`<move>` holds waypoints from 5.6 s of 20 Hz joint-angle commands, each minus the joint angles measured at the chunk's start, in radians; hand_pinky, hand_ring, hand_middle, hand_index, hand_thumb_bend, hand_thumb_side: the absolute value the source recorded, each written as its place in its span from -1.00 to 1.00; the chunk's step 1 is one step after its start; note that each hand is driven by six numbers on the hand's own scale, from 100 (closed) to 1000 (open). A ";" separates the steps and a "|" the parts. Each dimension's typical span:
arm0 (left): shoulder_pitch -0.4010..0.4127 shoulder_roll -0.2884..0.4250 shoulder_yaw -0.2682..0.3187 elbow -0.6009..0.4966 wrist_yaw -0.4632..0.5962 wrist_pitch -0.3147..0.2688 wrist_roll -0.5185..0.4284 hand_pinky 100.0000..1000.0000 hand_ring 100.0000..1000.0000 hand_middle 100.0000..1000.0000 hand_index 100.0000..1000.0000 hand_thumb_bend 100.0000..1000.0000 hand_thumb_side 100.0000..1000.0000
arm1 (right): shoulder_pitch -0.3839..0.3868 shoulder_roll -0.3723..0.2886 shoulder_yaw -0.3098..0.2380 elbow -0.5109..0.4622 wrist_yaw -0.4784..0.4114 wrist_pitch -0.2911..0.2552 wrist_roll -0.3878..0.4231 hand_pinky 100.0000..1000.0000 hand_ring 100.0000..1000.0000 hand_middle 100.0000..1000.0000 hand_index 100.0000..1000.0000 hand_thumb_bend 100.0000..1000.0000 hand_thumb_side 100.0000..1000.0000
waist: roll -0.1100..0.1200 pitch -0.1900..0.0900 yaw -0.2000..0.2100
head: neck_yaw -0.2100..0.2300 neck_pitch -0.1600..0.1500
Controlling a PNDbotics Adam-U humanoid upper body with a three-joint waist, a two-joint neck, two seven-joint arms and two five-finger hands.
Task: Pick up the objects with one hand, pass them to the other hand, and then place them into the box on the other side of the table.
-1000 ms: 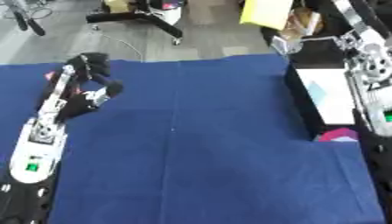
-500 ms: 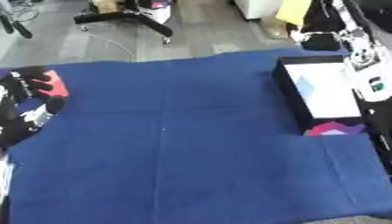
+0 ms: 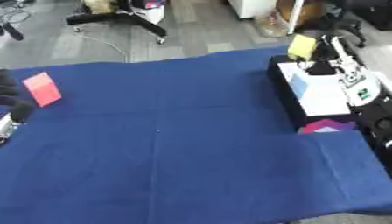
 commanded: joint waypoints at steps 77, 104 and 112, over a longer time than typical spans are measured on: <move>-0.549 0.619 -0.022 1.089 -0.810 0.001 0.055 0.55 0.49 0.54 0.75 0.12 -0.20 | 0.351 0.411 0.214 -1.424 -0.051 -0.294 0.462 0.65 0.65 0.69 0.95 -1.00 -0.42 | 0.028 0.175 -0.285 | 0.485 -0.166; -0.310 0.468 -0.036 0.401 -0.129 -0.005 0.217 -0.42 -0.51 -0.58 -0.32 -0.18 -0.54 | 0.312 0.396 0.288 -1.371 -0.110 -0.346 0.475 0.67 0.65 0.68 0.95 -0.82 -0.20 | 0.025 0.082 -0.140 | 0.324 -0.048; -0.236 0.177 -0.099 0.132 0.090 0.022 0.045 -0.35 -0.46 -0.54 -0.29 -0.13 -0.59 | 0.232 0.412 0.358 -1.260 -0.156 -0.387 0.482 0.70 0.71 0.80 0.99 -0.55 0.01 | 0.011 0.046 -0.107 | 0.251 -0.007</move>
